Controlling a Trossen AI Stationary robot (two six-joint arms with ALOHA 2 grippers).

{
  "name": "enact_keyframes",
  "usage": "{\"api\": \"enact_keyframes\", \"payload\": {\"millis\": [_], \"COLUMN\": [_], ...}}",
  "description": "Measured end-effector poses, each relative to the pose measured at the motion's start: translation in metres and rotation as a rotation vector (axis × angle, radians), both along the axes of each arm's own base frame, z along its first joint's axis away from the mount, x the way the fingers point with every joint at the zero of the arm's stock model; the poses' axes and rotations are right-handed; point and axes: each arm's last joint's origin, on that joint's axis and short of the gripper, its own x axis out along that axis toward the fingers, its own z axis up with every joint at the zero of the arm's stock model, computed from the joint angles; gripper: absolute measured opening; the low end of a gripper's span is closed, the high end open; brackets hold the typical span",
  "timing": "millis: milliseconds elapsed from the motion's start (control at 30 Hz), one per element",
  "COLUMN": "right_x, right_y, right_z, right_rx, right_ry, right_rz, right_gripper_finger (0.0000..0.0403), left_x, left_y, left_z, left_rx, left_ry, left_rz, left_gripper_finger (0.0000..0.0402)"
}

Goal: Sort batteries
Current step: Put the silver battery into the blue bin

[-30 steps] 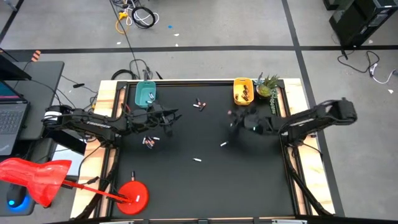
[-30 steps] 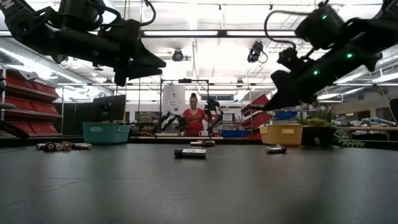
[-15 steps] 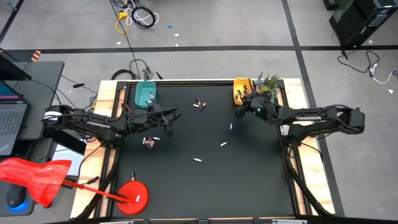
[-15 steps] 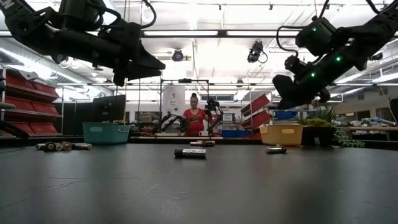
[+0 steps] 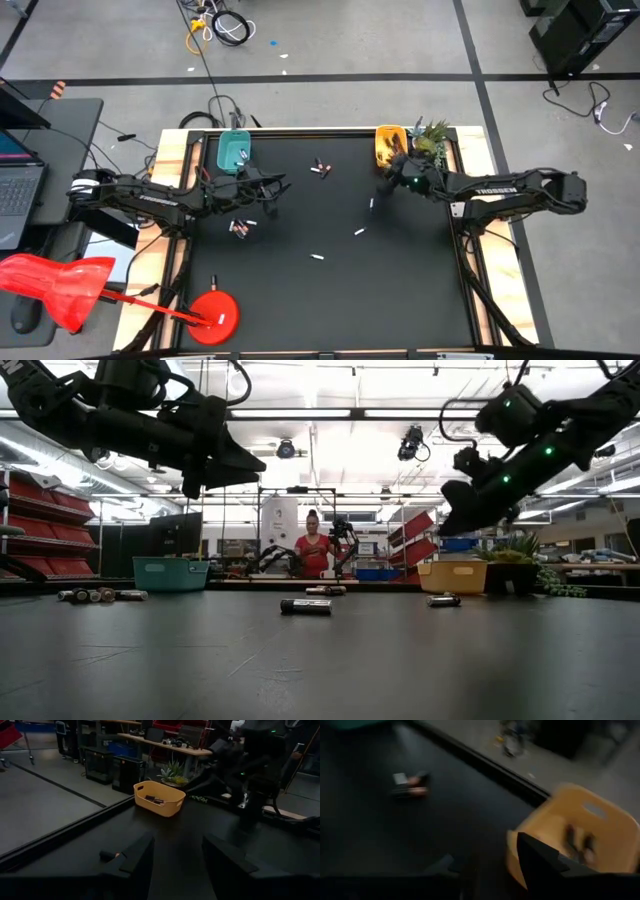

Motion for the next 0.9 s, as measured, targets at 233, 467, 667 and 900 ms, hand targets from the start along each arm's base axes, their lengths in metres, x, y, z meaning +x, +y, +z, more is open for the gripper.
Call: {"api": "enact_keyframes", "payload": {"millis": [233, 467, 667, 900], "right_x": [0.017, 0.025, 0.041, 0.050], "right_y": [0.037, 0.071, 0.087, 0.091], "right_z": [0.002, -0.011, -0.034, -0.061], "right_rx": [-0.002, 0.154, 0.133, 0.168], "right_ry": [0.026, 0.030, 0.073, 0.110], "right_rz": [0.553, 0.796, 0.806, 0.803], "right_gripper_finger": [0.0133, 0.0133, 0.0133, 0.0133], "left_x": [0.000, 0.000, 0.000, 0.000], "left_y": [0.000, 0.000, 0.000, 0.000], "left_z": [0.000, 0.000, 0.002, 0.000], "left_rx": [0.001, 0.001, 0.002, -0.025], "left_ry": [0.000, 0.000, -0.026, -0.013], "left_rz": [0.000, 0.000, 0.000, -0.006], "left_gripper_finger": [0.0172, 0.0172, 0.0172, 0.0172]}}
